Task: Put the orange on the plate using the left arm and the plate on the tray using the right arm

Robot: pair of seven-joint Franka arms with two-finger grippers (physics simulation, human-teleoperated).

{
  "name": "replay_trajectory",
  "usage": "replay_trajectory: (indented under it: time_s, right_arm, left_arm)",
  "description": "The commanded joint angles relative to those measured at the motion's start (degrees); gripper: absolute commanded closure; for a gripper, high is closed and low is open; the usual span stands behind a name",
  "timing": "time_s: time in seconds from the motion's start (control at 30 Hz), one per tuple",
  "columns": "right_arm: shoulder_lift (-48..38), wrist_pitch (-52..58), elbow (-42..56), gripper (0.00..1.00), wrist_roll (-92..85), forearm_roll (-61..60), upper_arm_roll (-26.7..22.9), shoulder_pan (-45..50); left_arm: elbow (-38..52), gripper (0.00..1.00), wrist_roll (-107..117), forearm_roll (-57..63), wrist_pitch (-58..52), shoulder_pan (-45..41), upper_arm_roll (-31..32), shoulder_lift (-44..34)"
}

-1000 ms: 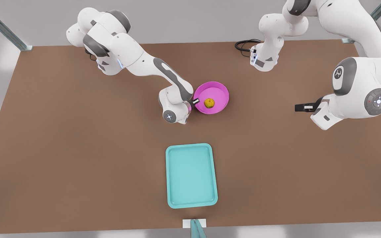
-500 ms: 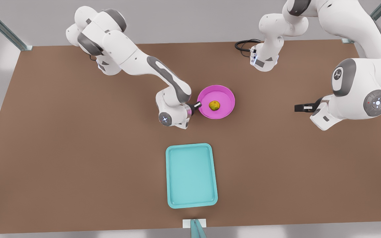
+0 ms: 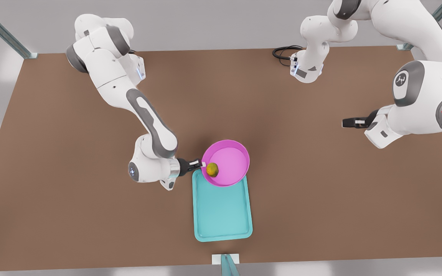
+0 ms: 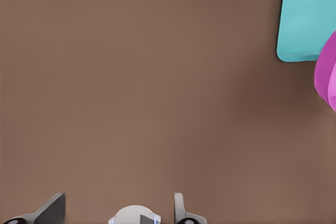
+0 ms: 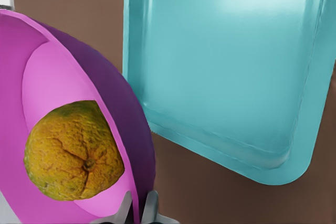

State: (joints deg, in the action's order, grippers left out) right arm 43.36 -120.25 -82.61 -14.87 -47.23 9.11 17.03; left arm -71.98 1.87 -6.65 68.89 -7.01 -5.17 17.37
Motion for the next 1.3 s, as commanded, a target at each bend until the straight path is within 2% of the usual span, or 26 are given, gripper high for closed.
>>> replay_trajectory:
  time_s: [0.0,0.07,0.17,0.37,0.57,0.73,0.77,1.03,1.07,1.1,1.13,1.2,1.27]
  right_arm:
    - [0.84,0.1,2.71,0.79,-3.06,-0.23,-1.55,-0.15]
    - [1.55,-1.48,4.21,0.79,-3.06,-0.23,-3.14,-0.15]
    - [2.6,-3.24,4.21,0.79,-3.23,-0.06,-3.49,-1.12]
    - [3.57,-7.19,4.47,0.79,-3.32,-0.14,-3.93,-2.09]
    - [9.72,-14.4,12.12,0.79,-2.97,-1.02,-3.49,0.29]
    - [10.95,-14.58,13.79,0.79,-2.97,-1.02,-3.49,1.25]
    - [10.86,-14.58,13.61,0.0,-3.49,-1.02,-3.4,1.52]
    - [9.11,-14.23,13.0,0.0,-3.94,-0.41,-1.29,0.99]
    - [3.16,-8.73,7.14,0.0,-3.5,3.96,-1.73,-1.81]
    - [-2.57,9.52,4.73,0.0,-3.5,21.23,-3.74,-7.17]
    - [-6.96,21.51,4.3,0.0,-4.02,37.85,-9.01,-7.44]
    - [-23.21,39.45,6.23,0.0,-9.04,52.64,-11.57,-10.61]
    - [-33.77,46.59,6.14,0.0,-7.71,58.56,-12.45,-10.7]
  left_arm:
    - [0.18,0.0,-0.81,-0.03,2.65,-0.02,-0.01,0.65]
    - [0.18,0.0,-0.9,0.15,3.62,0.16,-0.54,0.56]
    - [-0.35,0.0,-0.99,0.59,-1.56,0.42,-0.63,0.39]
    - [-0.44,0.0,-1.34,0.59,-0.95,0.33,-0.63,0.74]
    - [-0.53,0.0,-1.25,0.59,-0.95,0.33,-0.63,0.74]
    - [-0.44,0.0,-1.25,0.59,-0.95,0.33,-0.63,0.65]
    - [-0.44,0.0,-1.25,0.59,-0.95,0.33,-0.63,0.65]
    - [-0.53,0.0,-1.25,0.59,-0.95,0.33,-0.63,0.65]
    - [-0.53,0.0,-1.25,0.59,-0.95,0.42,-0.63,0.65]
    - [-0.53,0.0,-1.25,0.59,-0.95,0.42,-0.63,0.65]
    - [-0.53,0.0,-1.25,0.59,-0.95,0.42,-0.63,0.65]
    - [-0.53,0.0,-1.25,0.59,-0.95,0.42,-0.63,0.65]
    - [-0.53,0.0,-1.25,0.59,-0.95,0.42,-0.63,0.65]
